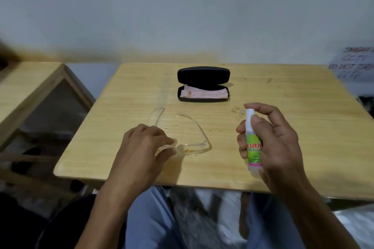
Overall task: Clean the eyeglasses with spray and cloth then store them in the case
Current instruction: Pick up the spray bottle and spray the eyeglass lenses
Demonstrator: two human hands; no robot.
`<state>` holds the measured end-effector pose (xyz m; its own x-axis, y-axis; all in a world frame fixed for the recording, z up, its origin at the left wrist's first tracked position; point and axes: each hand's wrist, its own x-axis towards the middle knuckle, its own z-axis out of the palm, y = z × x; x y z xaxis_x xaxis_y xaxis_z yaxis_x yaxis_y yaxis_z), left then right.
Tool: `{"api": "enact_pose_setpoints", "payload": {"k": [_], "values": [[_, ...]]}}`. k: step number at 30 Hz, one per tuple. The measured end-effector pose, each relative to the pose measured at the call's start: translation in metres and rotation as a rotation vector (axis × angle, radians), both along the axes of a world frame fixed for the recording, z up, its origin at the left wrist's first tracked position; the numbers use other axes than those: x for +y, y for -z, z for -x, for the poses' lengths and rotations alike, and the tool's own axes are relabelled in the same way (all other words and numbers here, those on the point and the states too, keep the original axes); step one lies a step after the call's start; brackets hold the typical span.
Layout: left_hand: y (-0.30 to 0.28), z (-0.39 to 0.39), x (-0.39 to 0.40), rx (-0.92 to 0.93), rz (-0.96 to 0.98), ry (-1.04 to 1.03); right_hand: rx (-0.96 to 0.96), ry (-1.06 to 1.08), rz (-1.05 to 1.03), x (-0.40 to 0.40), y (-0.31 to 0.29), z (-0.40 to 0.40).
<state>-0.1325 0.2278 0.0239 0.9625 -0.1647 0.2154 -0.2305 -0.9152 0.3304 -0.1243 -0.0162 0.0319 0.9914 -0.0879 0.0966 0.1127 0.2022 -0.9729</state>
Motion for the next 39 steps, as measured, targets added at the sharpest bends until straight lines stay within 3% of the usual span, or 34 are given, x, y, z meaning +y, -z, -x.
{"api": "enact_pose_setpoints", "payload": {"k": [7,13,16,19,23,26,30,33,39], "values": [[0.004,-0.009,-0.005,-0.021,-0.096,0.047,0.086,-0.085,-0.118,-0.001,-0.007,0.004],[-0.003,-0.012,-0.013,0.021,-0.025,0.048,0.117,-0.109,-0.215,0.000,-0.012,0.004],[-0.016,-0.007,-0.024,-0.001,0.159,-0.032,0.133,-0.133,-0.299,-0.005,-0.017,0.006],[-0.032,-0.001,-0.034,0.044,0.488,-0.127,0.120,-0.169,-0.351,-0.011,-0.025,0.010],[-0.050,0.001,-0.048,0.127,0.944,-0.191,0.024,-0.192,-0.293,-0.015,-0.037,0.017],[-0.062,0.002,-0.057,0.191,1.184,-0.228,-0.065,-0.177,-0.193,-0.017,-0.047,0.022],[-0.063,-0.001,-0.061,0.333,1.305,-0.279,-0.220,-0.029,0.059,-0.015,-0.056,0.027],[-0.062,-0.004,-0.066,0.411,1.326,-0.316,-0.252,0.068,0.123,-0.013,-0.052,0.025],[-0.063,-0.011,-0.074,0.443,1.338,-0.333,-0.286,0.050,0.299,-0.008,-0.045,0.016]]}}
